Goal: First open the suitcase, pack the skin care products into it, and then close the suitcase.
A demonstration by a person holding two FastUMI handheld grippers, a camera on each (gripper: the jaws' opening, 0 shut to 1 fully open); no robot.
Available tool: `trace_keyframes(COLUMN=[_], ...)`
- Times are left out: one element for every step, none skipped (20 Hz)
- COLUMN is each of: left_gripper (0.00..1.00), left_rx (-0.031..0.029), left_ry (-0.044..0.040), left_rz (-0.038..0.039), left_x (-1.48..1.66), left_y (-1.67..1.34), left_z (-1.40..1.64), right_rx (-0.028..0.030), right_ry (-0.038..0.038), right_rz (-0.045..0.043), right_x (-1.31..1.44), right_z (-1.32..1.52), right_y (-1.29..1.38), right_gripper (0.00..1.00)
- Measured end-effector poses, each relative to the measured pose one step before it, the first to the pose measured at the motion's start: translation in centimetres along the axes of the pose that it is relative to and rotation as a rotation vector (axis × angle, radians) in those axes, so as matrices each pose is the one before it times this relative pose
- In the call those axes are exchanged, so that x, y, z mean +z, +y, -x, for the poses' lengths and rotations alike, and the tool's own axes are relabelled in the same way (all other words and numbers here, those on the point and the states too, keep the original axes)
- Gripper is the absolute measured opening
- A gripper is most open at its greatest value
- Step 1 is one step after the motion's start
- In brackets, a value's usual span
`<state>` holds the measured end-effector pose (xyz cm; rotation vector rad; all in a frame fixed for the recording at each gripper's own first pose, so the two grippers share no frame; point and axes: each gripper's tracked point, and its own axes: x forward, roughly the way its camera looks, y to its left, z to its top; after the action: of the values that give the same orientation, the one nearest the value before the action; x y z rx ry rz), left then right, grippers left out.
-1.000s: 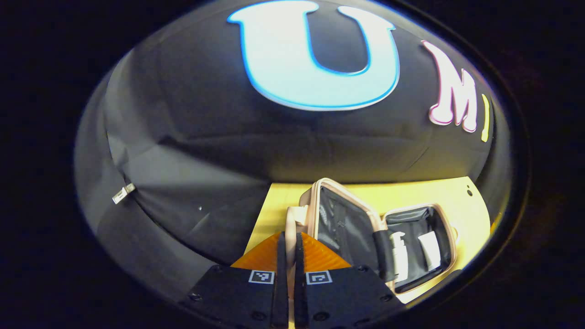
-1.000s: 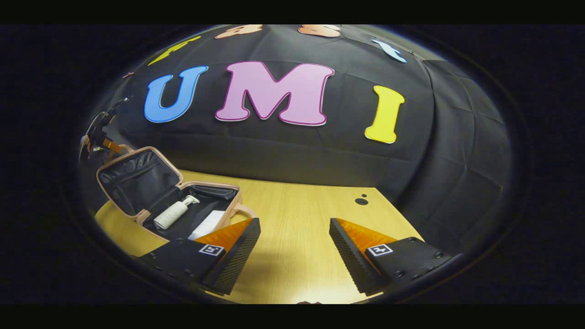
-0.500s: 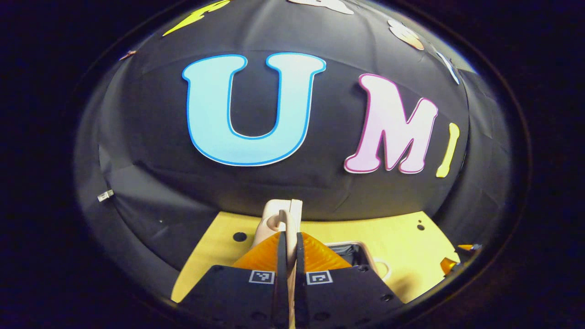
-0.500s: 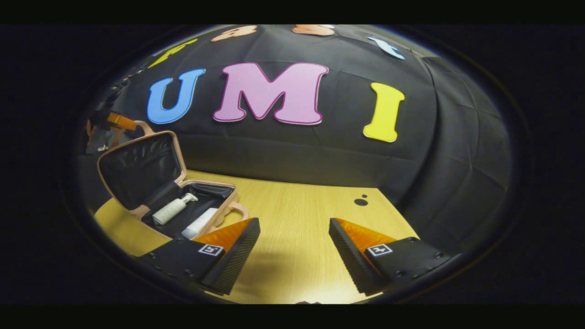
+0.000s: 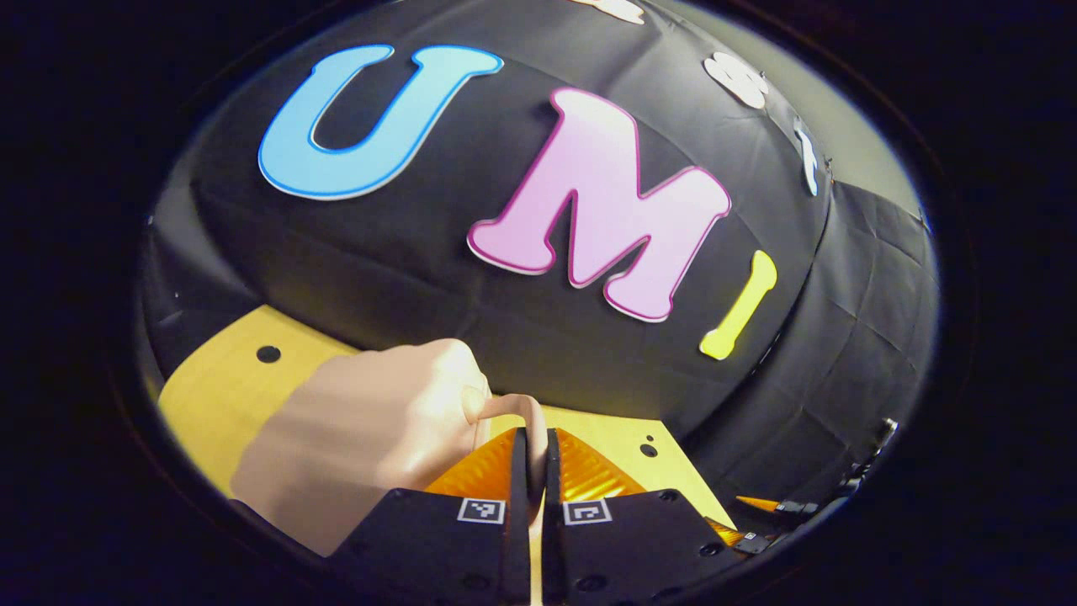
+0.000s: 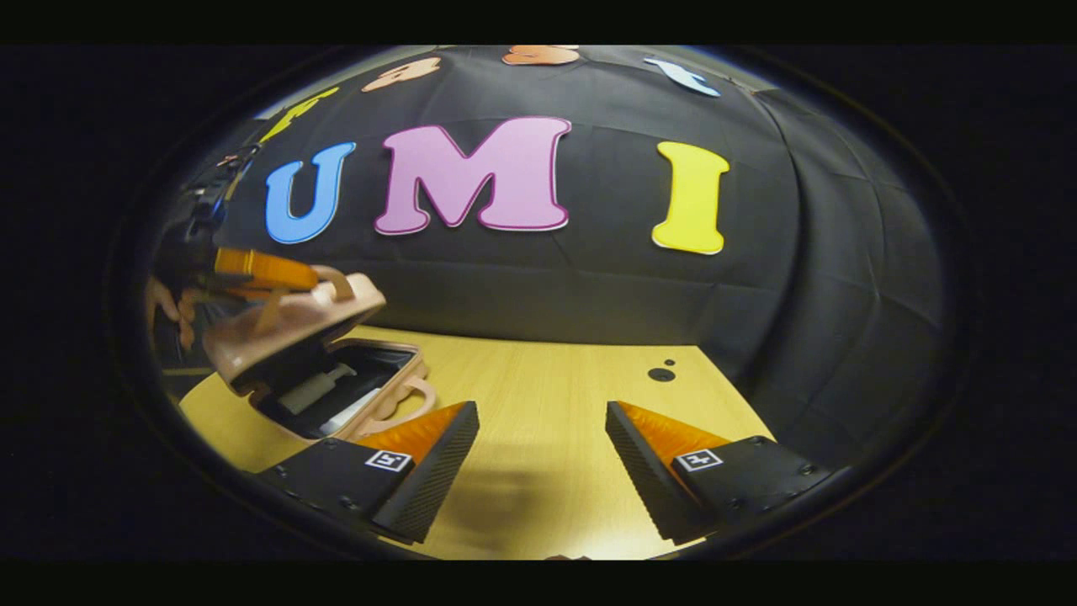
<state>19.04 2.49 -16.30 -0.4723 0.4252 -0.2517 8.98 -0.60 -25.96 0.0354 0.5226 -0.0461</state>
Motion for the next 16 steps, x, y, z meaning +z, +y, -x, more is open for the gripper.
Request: trace_keyframes(left_gripper=[0.11,0.11,0.11,0.11,0.11,0.11,0.11,0.12,0.19,0.25,0.39,0.43,0.46,0.56,0.62,0.72], left_rx=[0.00496,0.00666,0.02023,0.01908,0.00402,0.01241,0.01492,0.01331,0.03138,0.02684,0.02123,0.03179,0.00934,-0.00476,-0.00150,-0.00238], left_ry=[0.02912,0.02368,0.03212,0.02387,0.02141,-0.01240,-0.01482,-0.00487,-0.00191,-0.00719,-0.00999,-0.02492,-0.01949,-0.01678,-0.01627,-0.01877], left_rz=[-0.00444,-0.00730,-0.01057,-0.01873,-0.01535,-0.02137,-0.02787,-0.01921,-0.00783,-0.00390,0.00543,0.01022,0.00613,-0.00123,-0.00493,-0.00556], left_x=[-2.602,-2.329,-2.593,-1.915,-1.608,-0.402,-0.189,-0.342,-0.239,0.170,0.013,0.844,0.937,0.924,1.150,1.382], left_y=[-0.520,-0.169,0.335,0.254,-0.450,-0.261,-0.200,-0.313,-0.159,0.047,-0.053,0.230,0.039,-0.017,-0.133,-0.015], left_z=[-0.978,-1.036,-1.276,-0.863,-0.947,-0.172,-0.448,-0.141,-0.051,0.102,0.209,1.331,1.153,2.000,2.059,2.199], right_rx=[-0.00054,-0.00190,-0.00260,0.00340,0.00824,0.01369,0.01630,0.01234,0.01445,0.01047,0.00764,-0.00322,-0.01160,-0.01007,-0.01124,-0.00182], right_ry=[-0.01095,-0.01079,-0.00672,-0.00439,0.00022,0.00393,0.00091,0.00289,0.00540,0.00466,-0.00923,-0.01503,-0.00941,-0.01195,-0.01153,0.00876], right_rz=[0.00793,0.00990,0.00713,-0.00084,-0.00515,-0.00693,-0.00043,0.00666,0.00618,0.00296,-0.00544,-0.00602,-0.00102,-0.00021,-0.00197,-0.01194], right_x=[0.086,0.071,-0.035,-0.074,-0.033,-0.218,-0.158,-0.236,-0.254,-0.037,0.403,0.793,0.793,0.694,0.931,0.418], right_z=[-0.118,-0.067,0.048,-0.006,0.147,0.043,-0.022,-0.056,0.148,0.344,0.744,1.138,1.171,1.023,1.161,0.980], right_y=[-0.586,-0.498,-0.501,-0.275,-0.236,-0.062,-0.174,-0.291,-0.310,-0.197,-0.242,-0.247,-0.182,-0.011,0.272,0.428], right_gripper=[0.97,0.97,0.97,0.97,0.97,0.98,0.97,0.98,0.98,0.98,0.97,0.97,0.97,0.97,0.97,0.97])
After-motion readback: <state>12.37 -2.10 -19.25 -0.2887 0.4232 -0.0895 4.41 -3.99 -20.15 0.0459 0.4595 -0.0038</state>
